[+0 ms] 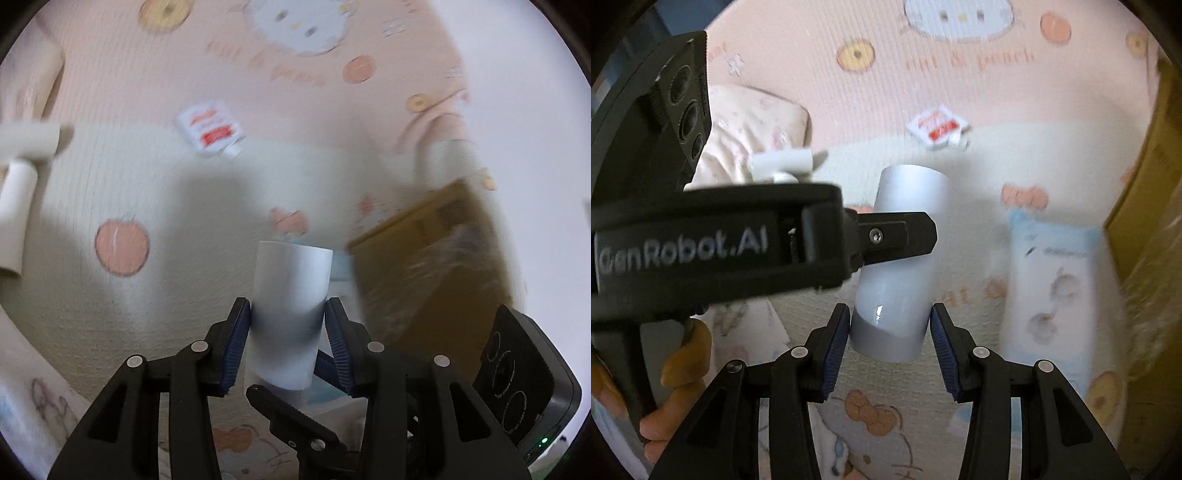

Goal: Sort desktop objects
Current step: 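Lift the white tube with the left gripper and carry it to the cardboard box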

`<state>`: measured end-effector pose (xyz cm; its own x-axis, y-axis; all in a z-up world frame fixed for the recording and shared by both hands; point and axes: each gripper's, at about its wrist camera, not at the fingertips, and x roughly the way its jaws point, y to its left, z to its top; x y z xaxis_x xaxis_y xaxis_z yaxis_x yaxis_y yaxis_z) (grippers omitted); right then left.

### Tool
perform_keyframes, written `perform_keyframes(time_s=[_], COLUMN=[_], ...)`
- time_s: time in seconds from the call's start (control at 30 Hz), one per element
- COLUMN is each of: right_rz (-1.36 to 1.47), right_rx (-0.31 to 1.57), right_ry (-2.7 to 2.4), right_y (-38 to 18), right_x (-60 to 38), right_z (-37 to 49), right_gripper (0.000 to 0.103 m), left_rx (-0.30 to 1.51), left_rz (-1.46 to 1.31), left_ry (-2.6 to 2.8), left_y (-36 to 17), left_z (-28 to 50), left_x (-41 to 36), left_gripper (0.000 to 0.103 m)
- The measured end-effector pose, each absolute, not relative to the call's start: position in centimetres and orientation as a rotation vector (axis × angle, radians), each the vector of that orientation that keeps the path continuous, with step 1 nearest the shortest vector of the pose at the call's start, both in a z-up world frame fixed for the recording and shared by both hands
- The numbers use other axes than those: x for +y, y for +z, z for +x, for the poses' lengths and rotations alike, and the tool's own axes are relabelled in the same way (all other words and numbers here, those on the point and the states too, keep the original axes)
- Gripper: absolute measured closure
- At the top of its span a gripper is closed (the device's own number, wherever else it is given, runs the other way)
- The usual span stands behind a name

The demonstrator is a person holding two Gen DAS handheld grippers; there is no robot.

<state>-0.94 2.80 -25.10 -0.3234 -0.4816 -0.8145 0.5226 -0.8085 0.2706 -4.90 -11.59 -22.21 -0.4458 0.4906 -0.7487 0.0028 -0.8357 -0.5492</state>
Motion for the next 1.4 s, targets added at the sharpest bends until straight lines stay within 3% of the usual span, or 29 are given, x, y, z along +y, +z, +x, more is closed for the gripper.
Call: perform_keyframes(time_s=[0.27,0.4,0.73,1.03,1.4], right_rz=[1.147,1.077,0.935,0.942,0.924], right_rx=[-0.047,-0.114,-0.122,-0.085,-0.065], right_ry=[-2.249,-2.271,-2.395,-2.477,-2.546], right_y=[-21.2,-19.8,-16.5,-14.1,-12.2], right_x=[6.5,8.2,11.0,14.4,20.3], right_z=[-0.1,-1.2,-1.8,-1.8,-4.5], right_gripper=[0.061,0.061,0.061,0.062,0.061], left_rx=[-0.62,-0.497,-0.354,-0.311,-0.408], left_rz=[-1.339,-1.312,-1.196,-1.168,-1.182], left_ry=[2.39,2.422,2.419,2.352,2.196], left_y=[-17.0,-14.7,-10.6,-9.2,-8.4], left_z=[-4.1,-3.9,-3.8,-5.0,-9.4], left_x=[-8.9,-6.3,-1.4,2.4,7.4], left_gripper=[0.057,0.057,0.057,0.057,0.057])
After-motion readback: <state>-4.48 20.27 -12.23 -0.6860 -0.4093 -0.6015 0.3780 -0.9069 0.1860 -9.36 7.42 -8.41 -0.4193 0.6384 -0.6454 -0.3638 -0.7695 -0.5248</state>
